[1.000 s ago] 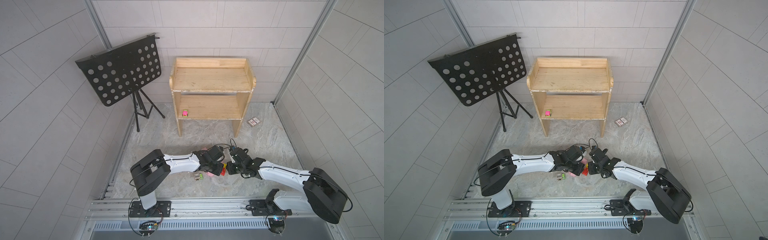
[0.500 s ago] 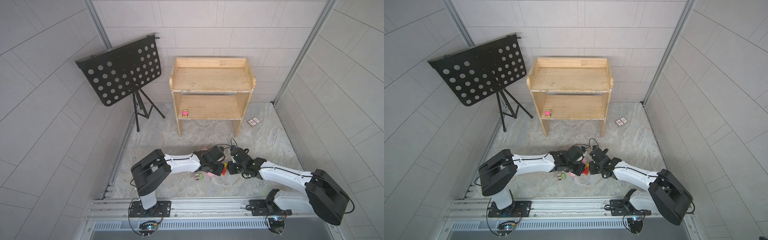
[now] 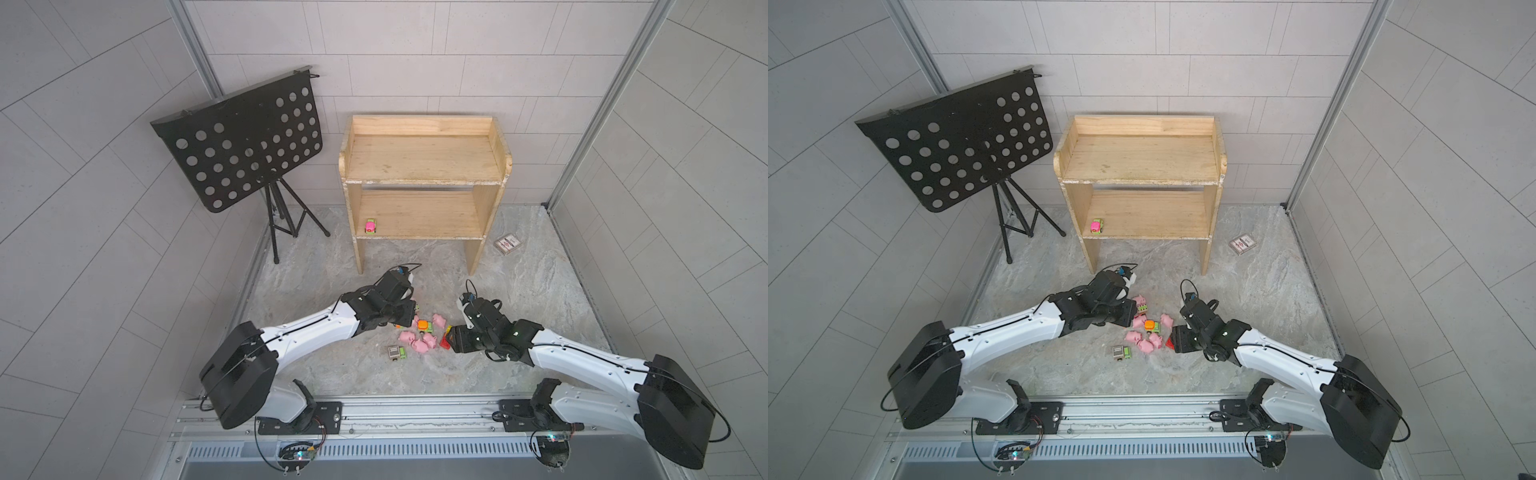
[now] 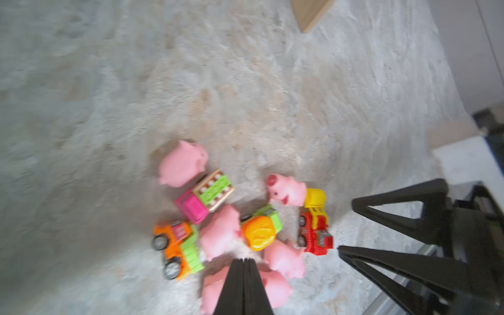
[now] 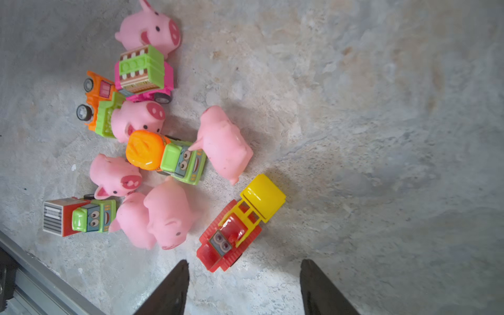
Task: Organize plastic toys on shelves
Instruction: Pick up the plastic toy at the center of the board.
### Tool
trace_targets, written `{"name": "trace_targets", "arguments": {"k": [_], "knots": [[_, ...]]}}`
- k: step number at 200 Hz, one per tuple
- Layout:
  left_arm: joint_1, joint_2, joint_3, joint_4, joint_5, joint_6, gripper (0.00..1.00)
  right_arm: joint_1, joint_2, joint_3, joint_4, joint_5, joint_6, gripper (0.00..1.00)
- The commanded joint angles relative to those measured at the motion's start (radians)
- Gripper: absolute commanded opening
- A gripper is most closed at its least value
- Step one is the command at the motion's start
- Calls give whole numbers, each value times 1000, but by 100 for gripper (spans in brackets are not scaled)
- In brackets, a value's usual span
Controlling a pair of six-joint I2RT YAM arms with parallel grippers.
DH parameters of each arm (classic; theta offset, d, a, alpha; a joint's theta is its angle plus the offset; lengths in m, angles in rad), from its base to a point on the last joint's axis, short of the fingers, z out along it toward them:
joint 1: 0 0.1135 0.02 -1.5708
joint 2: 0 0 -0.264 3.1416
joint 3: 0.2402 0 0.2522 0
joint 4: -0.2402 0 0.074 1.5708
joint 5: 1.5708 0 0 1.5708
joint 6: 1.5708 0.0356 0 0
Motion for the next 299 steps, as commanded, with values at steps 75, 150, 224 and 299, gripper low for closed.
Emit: {"name": "trace_targets", "arguments": {"k": [75, 150, 224, 299], "knots": [[82, -165, -95, -125, -84, 51, 10, 112, 153, 84, 13, 218, 191, 67], [94, -186, -109, -135, -91, 64, 10, 165, 270, 147, -8, 266, 211, 64], [103, -194, -116, -139, -103, 69, 10, 179, 296, 145, -46, 305, 212, 55], [116, -217, -118, -162, -132, 78, 10, 181, 308, 125, -42, 308, 204, 39]]}}
